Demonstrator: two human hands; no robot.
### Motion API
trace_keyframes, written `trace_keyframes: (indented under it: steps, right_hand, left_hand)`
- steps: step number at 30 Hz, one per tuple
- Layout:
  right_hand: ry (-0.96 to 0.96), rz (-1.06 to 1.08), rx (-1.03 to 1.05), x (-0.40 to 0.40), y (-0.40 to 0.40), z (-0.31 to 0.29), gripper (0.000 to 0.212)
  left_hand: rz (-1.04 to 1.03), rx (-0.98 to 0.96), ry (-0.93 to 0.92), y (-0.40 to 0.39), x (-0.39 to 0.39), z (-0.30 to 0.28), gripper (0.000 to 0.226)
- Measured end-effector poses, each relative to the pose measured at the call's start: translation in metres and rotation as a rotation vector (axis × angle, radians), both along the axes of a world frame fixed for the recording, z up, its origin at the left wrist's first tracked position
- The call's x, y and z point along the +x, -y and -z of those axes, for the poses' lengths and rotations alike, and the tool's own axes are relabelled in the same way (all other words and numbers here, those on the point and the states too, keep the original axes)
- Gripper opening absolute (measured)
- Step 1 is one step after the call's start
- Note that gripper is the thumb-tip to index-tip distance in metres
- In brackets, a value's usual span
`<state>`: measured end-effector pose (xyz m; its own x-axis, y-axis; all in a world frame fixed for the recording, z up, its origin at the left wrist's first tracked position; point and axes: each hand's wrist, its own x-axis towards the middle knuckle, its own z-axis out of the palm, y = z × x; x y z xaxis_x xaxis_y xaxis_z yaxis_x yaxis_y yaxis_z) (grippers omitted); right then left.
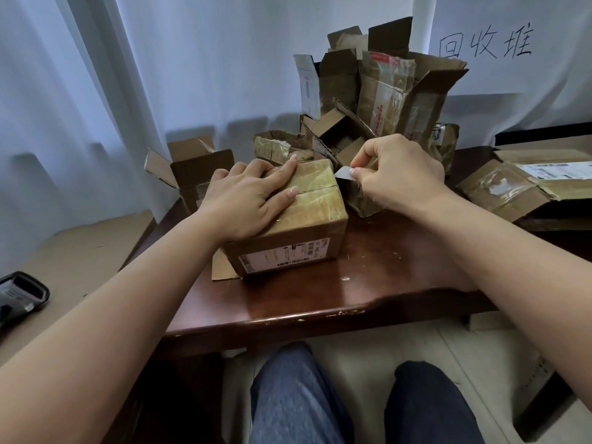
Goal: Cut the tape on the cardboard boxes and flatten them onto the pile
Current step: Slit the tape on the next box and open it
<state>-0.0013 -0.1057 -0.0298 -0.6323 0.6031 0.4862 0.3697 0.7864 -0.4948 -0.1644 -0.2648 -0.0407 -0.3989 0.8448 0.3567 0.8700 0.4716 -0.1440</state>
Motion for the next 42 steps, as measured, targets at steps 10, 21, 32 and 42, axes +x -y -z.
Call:
trace_keyframes:
  steps: [10, 21, 32, 42]
  right_hand:
    - [0.049, 0.041, 0.057, 0.009, 0.014, -0.001, 0.006]
    - [0.07, 0.065, 0.072, 0.022, 0.027, 0.01, 0.006]
    - [-0.034, 0.09, -0.029, 0.019, 0.014, -0.015, 0.035]
    - [0.104, 0.017, -0.048, -0.027, 0.013, 0.007, 0.051]
  left_hand:
    - [-0.029, -0.016, -0.001, -0.001, 0.002, 0.0, 0.06]
    - [-0.06, -0.027, 0.034, -0.003, -0.003, -0.002, 0.059]
    - [-0.043, -0.044, 0.027, -0.002, -0.004, -0.002, 0.061]
    - [0.298, 0.526, 0.861, 0.056, -0.027, 0.012, 0.121]
